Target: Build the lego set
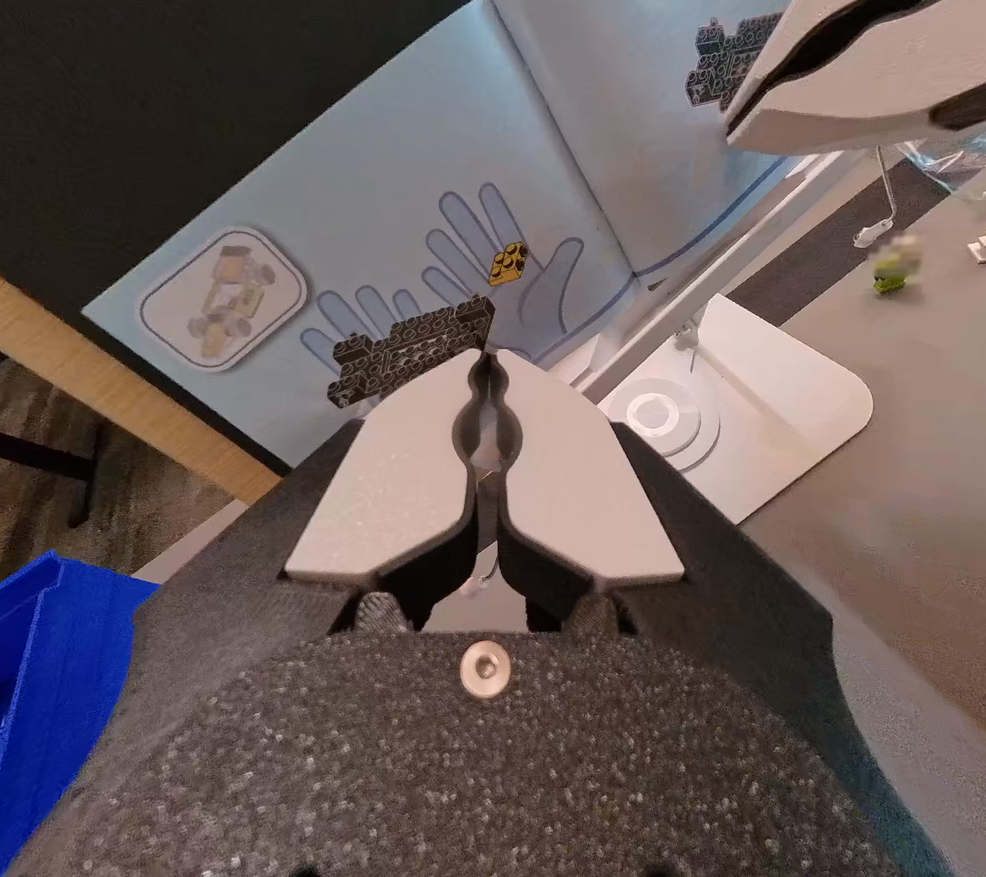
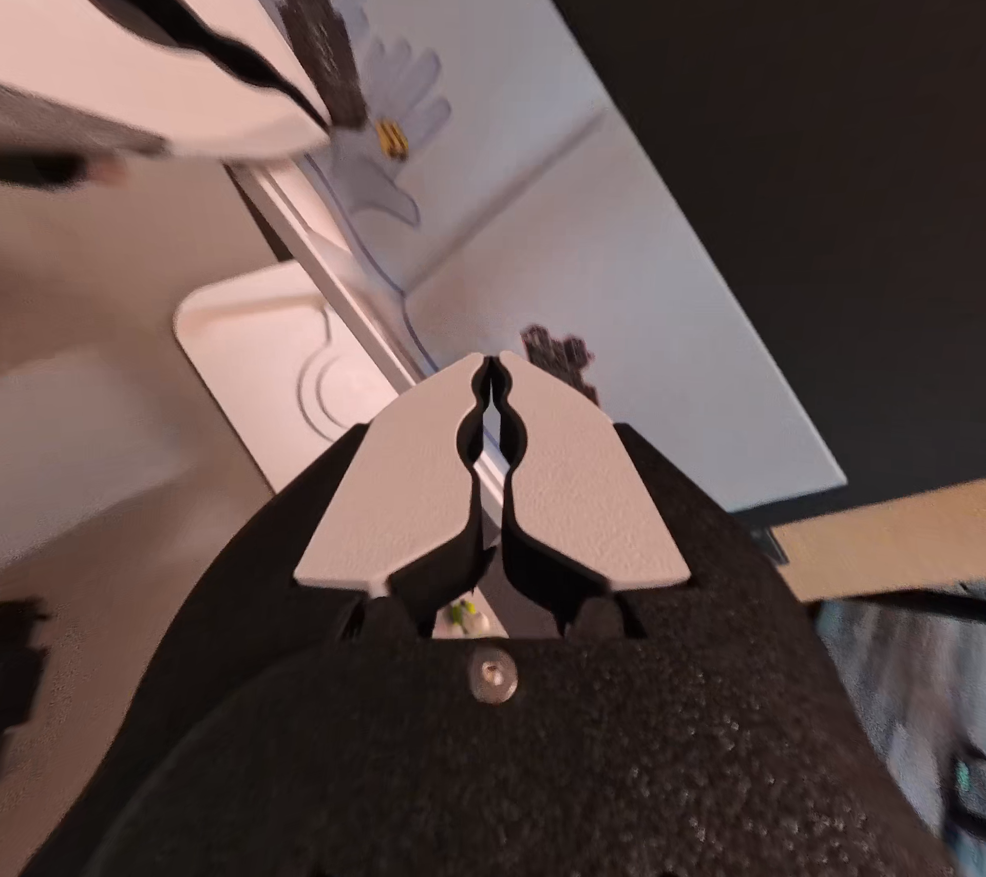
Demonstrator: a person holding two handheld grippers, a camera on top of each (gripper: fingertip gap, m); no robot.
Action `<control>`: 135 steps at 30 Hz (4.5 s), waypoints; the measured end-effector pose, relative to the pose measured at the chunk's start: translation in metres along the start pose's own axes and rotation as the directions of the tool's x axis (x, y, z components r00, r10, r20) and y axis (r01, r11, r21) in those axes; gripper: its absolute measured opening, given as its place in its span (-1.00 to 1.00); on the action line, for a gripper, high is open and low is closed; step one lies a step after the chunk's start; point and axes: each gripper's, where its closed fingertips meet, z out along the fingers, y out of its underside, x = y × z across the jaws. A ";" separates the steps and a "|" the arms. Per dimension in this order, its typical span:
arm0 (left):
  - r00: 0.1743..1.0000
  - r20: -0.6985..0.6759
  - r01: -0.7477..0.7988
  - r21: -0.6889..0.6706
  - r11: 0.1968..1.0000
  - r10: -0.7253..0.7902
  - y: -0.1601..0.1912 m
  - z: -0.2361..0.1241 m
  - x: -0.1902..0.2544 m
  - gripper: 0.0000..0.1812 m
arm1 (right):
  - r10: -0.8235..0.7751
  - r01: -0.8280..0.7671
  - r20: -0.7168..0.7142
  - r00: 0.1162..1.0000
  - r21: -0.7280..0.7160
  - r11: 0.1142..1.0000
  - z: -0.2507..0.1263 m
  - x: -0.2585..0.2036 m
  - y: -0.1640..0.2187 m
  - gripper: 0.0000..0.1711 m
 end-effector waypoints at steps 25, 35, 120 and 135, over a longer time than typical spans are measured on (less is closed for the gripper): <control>0.999 -0.037 -0.017 0.066 0.998 0.020 -0.014 -0.029 0.007 -0.95 | -0.551 0.574 -0.206 0.809 0.076 0.815 -0.043 0.052 0.080 -0.57; 0.990 0.056 -0.130 0.015 0.991 0.129 -0.015 -0.015 -0.005 -0.96 | -0.810 0.843 -0.282 0.514 -0.011 0.538 -0.018 0.032 0.075 -0.56; 0.963 0.116 -0.246 -0.008 0.969 0.245 -0.024 -0.030 -0.002 -0.88 | -0.278 0.248 0.341 0.898 0.128 0.960 -0.056 -0.010 -0.003 -1.00; 0.921 0.197 -0.339 -0.026 0.940 0.338 -0.028 -0.010 -0.027 -0.93 | -0.772 0.781 -0.150 0.618 0.009 0.624 -0.040 0.029 0.068 -0.65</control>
